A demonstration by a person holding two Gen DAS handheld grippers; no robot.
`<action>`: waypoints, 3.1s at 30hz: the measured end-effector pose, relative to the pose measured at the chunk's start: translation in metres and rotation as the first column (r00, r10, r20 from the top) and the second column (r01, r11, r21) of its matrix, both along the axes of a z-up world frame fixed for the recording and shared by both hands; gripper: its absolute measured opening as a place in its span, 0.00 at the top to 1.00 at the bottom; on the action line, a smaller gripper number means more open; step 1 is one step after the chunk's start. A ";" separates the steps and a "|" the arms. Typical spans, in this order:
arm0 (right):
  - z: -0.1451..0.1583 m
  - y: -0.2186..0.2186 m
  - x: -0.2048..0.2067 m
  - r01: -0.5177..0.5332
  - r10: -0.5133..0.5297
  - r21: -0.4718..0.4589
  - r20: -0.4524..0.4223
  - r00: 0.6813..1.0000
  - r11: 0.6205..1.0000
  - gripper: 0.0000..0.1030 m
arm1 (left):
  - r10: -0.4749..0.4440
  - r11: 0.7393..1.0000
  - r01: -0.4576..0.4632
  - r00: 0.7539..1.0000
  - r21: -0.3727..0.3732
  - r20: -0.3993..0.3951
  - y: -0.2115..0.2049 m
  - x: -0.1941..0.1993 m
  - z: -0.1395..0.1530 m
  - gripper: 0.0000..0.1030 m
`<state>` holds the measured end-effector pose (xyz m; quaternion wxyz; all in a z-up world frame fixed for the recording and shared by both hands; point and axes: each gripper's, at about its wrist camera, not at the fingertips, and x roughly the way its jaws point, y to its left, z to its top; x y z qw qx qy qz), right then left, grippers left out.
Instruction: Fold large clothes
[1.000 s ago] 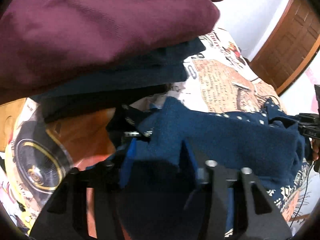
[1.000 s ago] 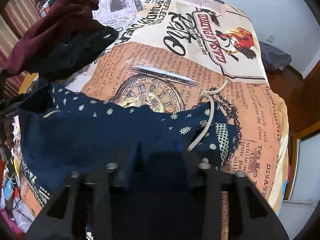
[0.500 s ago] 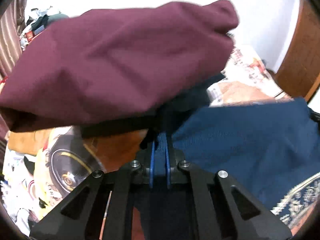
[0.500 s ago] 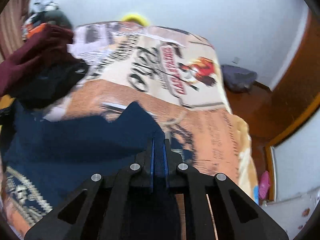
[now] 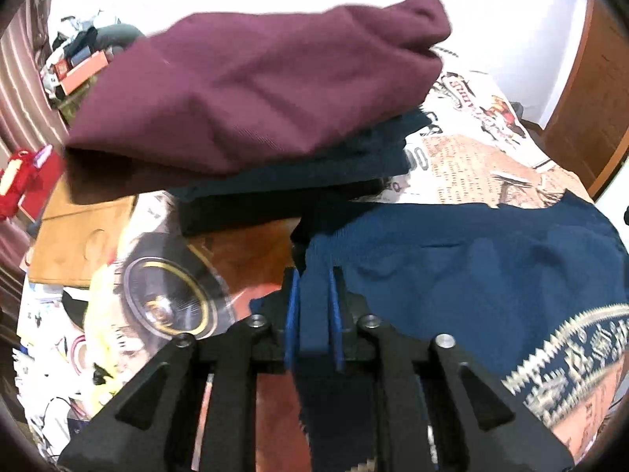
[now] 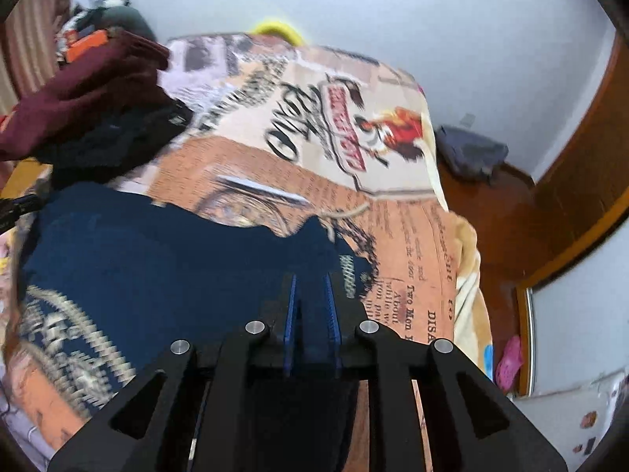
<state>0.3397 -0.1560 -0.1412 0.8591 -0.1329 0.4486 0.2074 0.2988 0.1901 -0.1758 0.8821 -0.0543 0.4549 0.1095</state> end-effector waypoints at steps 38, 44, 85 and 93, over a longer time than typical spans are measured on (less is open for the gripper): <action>-0.010 0.057 -0.097 -0.176 0.179 0.075 -0.027 0.984 0.981 0.58 | 0.012 0.607 -0.188 0.974 -0.772 -0.228 -0.021 -0.078 -0.092 0.07; -0.023 0.061 -0.095 -0.177 0.181 0.066 -0.060 0.982 0.982 0.58 | 0.060 0.689 -0.177 0.980 -0.703 -0.188 -0.025 -0.048 -0.093 0.15; -0.039 0.143 -0.094 -0.298 0.379 0.312 -0.242 0.893 0.902 0.58 | -0.068 0.996 0.039 0.925 0.084 0.373 -0.098 -0.096 0.086 0.90; -0.040 0.123 -0.086 -0.232 0.328 0.335 -0.266 0.907 0.913 0.58 | -0.214 0.976 0.183 0.909 0.118 0.357 -0.148 -0.076 0.095 0.90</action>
